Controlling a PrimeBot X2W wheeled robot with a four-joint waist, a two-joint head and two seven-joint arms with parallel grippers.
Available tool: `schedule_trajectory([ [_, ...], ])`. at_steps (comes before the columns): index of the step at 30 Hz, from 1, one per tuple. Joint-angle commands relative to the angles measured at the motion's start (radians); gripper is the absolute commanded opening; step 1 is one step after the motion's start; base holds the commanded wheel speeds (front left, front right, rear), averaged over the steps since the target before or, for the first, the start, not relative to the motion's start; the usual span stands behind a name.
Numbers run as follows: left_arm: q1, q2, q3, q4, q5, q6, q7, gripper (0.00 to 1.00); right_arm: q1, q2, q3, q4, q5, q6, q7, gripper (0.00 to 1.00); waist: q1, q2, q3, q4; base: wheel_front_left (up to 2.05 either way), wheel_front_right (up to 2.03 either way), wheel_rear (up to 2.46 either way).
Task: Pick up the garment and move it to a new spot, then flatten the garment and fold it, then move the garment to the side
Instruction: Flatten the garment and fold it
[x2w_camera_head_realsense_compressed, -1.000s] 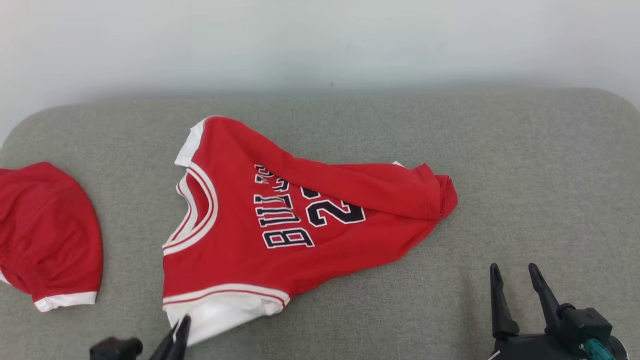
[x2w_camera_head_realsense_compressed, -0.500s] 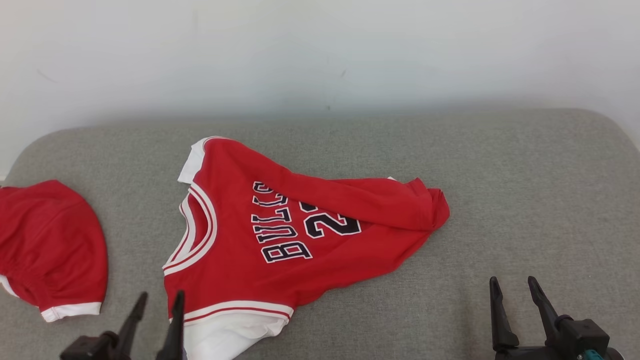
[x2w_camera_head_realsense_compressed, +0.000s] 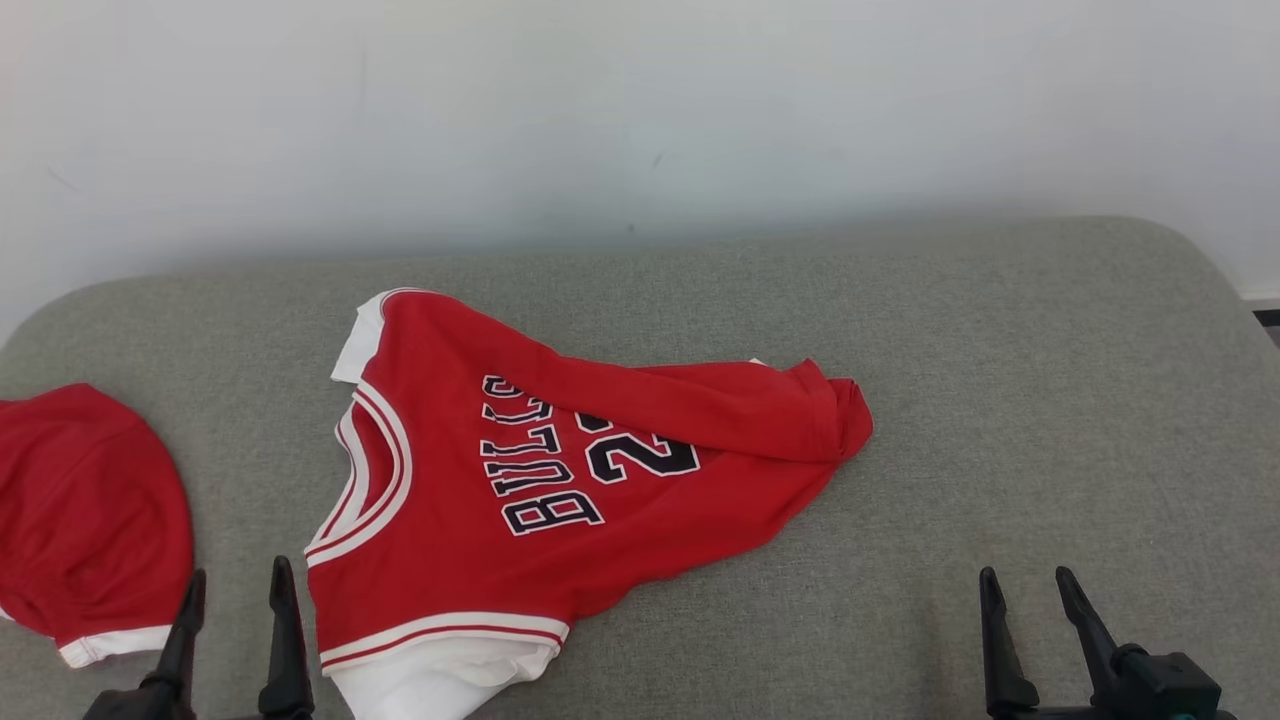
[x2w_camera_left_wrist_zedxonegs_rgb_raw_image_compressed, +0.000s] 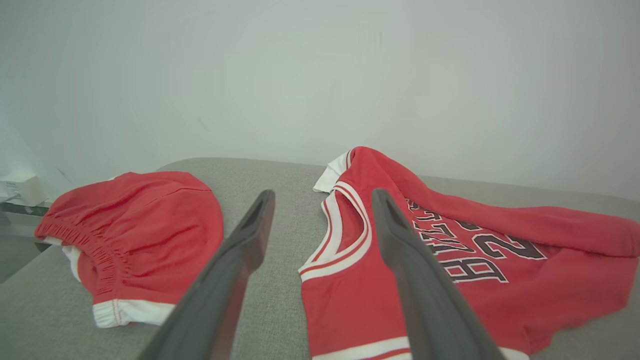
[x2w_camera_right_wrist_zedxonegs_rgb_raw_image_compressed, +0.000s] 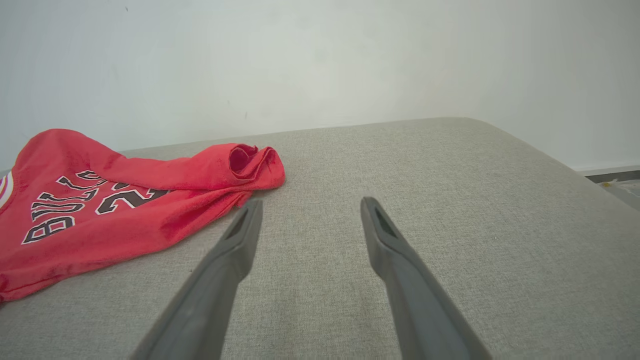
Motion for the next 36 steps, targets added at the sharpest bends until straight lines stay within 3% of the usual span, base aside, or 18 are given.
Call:
schedule_trajectory([
  [1,0.014,-0.006,0.013,-0.004,0.021,-0.002,-0.003,1.0,0.01,-0.001,-0.001,-0.002,0.006,0.001,0.0,1.0,0.0,0.0,0.004,-0.001,0.0,0.0,0.0],
  [10,0.026,-0.067,0.092,-0.019,0.144,-0.052,-0.003,1.0,0.001,-0.001,-0.003,-0.006,0.007,0.001,0.0,1.0,0.0,0.0,0.028,0.006,0.0,0.0,0.0],
  [20,-0.009,-0.112,0.127,0.001,0.187,-0.099,-0.003,1.0,-0.097,-0.027,0.056,0.032,-0.026,0.001,0.0,1.0,0.0,0.0,0.044,0.047,0.0,0.0,0.0],
  [28,-0.05,-0.138,0.135,0.023,0.203,-0.129,-0.003,1.0,-0.295,-0.102,0.136,0.198,-0.036,0.001,0.021,1.0,0.0,0.0,0.077,0.126,0.0,0.0,0.0],
  [36,-0.087,-0.155,0.112,0.04,0.207,-0.146,-0.003,1.0,-0.467,-0.167,0.183,0.472,-0.036,0.001,0.046,1.0,0.0,0.0,0.115,0.225,0.0,0.0,0.0],
])
